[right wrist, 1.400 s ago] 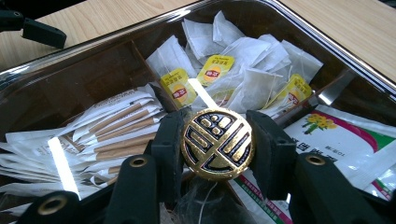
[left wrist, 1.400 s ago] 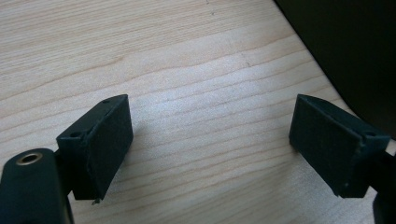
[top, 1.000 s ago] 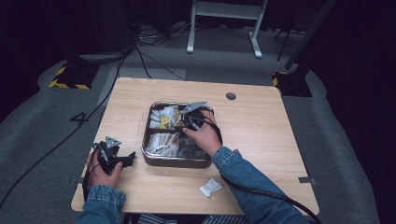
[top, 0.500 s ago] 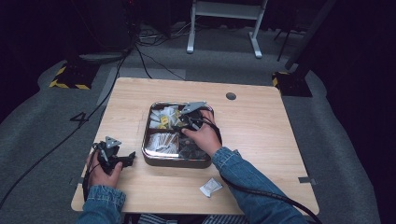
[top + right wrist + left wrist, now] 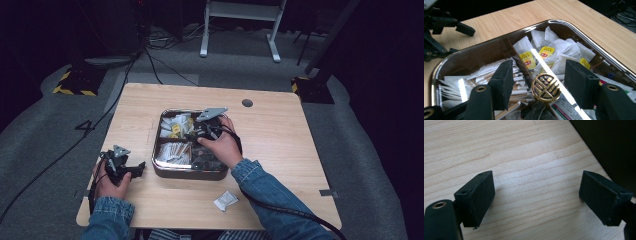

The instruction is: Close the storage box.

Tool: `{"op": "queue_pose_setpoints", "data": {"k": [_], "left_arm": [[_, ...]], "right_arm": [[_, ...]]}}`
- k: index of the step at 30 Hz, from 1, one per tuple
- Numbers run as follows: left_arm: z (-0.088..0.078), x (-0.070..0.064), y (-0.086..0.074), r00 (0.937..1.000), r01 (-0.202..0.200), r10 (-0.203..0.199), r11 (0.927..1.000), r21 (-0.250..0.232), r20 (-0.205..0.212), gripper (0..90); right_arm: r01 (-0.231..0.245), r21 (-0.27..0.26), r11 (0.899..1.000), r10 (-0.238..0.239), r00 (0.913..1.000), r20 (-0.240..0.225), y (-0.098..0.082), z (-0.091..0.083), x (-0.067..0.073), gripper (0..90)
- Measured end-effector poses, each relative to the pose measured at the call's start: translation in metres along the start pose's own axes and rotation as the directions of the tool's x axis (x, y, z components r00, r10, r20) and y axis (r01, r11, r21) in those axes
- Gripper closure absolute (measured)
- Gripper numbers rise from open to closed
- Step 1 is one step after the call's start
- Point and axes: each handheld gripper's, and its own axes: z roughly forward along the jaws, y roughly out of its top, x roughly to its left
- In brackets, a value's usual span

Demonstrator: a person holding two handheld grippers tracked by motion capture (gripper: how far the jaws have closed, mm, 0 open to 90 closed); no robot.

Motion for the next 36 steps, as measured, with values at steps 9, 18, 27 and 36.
{"op": "queue_pose_setpoints", "data": {"k": [9,18,27,36], "left_arm": [[0.000,0.000,0.000,1.0000,-0.001,0.001,1.0000,-0.002,-0.001,13.7],[0.000,0.000,0.000,1.0000,-0.001,0.001,1.0000,0.000,-0.001,13.8],[0.000,0.000,0.000,1.0000,-0.001,0.001,1.0000,0.000,-0.002,13.7],[0.000,0.000,0.000,1.0000,0.000,0.000,1.0000,0.001,-0.001,13.7]], "right_arm": [[-0.018,-0.045,0.999,0.019,0.9998,0.008,-0.001,-0.035,-0.005,41.2],[-0.018,-0.056,0.998,0.020,0.9995,0.026,-0.009,-0.071,-0.017,41.1],[-0.070,-0.067,0.995,0.073,0.9963,0.045,-0.026,-0.098,-0.032,41.6],[-0.130,-0.093,0.987,0.139,0.9864,0.088,-0.050,-0.126,-0.050,41.5]]}}
